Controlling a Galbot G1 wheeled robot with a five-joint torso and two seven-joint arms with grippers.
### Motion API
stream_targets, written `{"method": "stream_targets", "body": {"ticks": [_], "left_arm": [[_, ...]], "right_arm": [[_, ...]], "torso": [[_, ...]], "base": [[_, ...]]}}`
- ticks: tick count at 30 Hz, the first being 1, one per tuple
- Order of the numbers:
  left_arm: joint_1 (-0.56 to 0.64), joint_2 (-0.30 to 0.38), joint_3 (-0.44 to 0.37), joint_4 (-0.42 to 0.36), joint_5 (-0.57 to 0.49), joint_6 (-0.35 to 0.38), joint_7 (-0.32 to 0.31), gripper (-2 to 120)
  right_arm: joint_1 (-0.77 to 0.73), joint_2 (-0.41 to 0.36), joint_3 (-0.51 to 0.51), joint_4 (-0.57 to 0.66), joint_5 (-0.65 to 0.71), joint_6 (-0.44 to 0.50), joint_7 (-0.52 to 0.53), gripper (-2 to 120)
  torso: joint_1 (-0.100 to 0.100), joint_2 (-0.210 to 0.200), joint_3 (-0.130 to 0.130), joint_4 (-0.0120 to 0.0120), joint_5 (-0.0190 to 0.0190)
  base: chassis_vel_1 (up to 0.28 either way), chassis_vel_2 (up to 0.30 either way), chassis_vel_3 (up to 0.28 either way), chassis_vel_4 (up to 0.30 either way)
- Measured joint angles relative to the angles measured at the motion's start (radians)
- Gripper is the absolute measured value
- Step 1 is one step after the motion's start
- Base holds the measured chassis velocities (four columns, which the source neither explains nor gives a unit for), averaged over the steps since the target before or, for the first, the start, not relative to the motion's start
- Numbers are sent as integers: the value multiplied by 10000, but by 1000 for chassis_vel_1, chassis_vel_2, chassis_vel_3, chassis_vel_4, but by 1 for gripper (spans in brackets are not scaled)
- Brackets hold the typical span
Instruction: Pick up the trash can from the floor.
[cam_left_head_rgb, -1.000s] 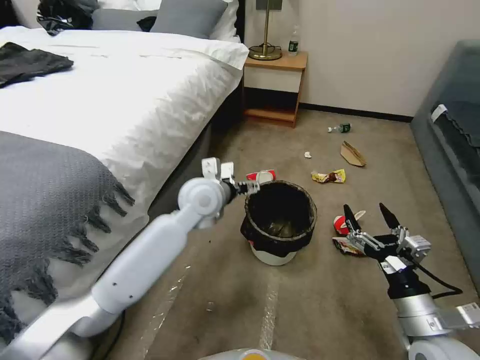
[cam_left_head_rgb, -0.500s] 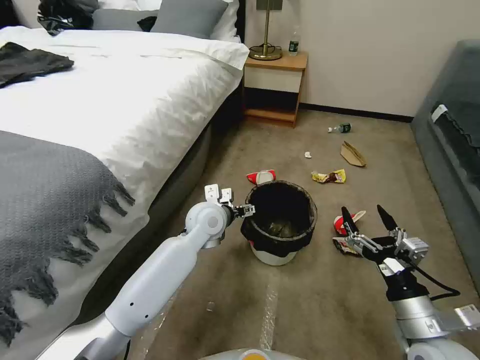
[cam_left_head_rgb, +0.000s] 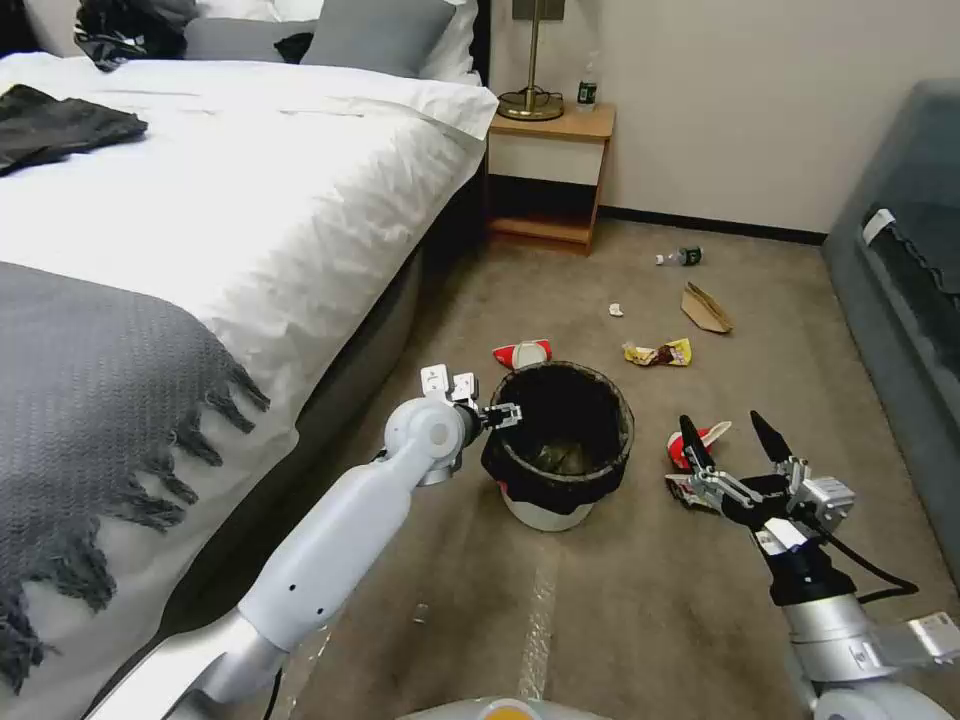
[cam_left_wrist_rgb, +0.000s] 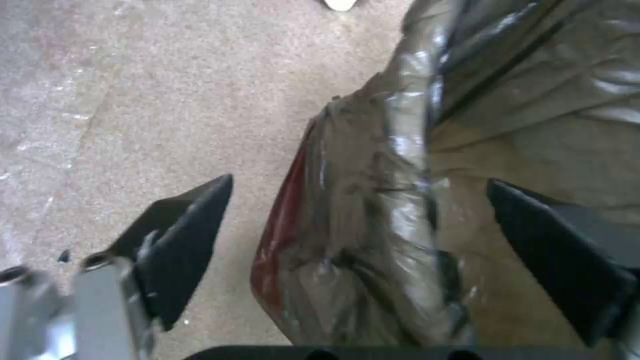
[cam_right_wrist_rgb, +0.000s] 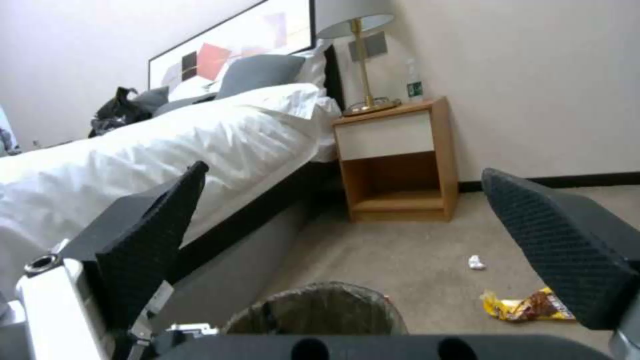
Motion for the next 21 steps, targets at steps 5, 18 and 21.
{"method": "stream_targets", "body": {"ticks": [5, 18, 21], "left_arm": [[34, 14, 37, 257, 601, -80, 289, 74], [249, 46, 0, 277, 852, -213, 559, 28], [250, 44, 0, 277, 853, -233, 596, 18]], "right_arm": [[-16, -28, 29, -24, 64, 12, 0, 100], [50, -41, -12, -76, 48, 17, 7, 100], [65, -44, -12, -81, 52, 15, 8, 100]], "torso": [[-1, 0, 0, 2, 0], [-1, 0, 0, 2, -1], [-1, 0, 0, 2, 0]], "base": [[0, 0, 0, 0], [0, 0, 0, 0], [0, 0, 0, 0]]}}
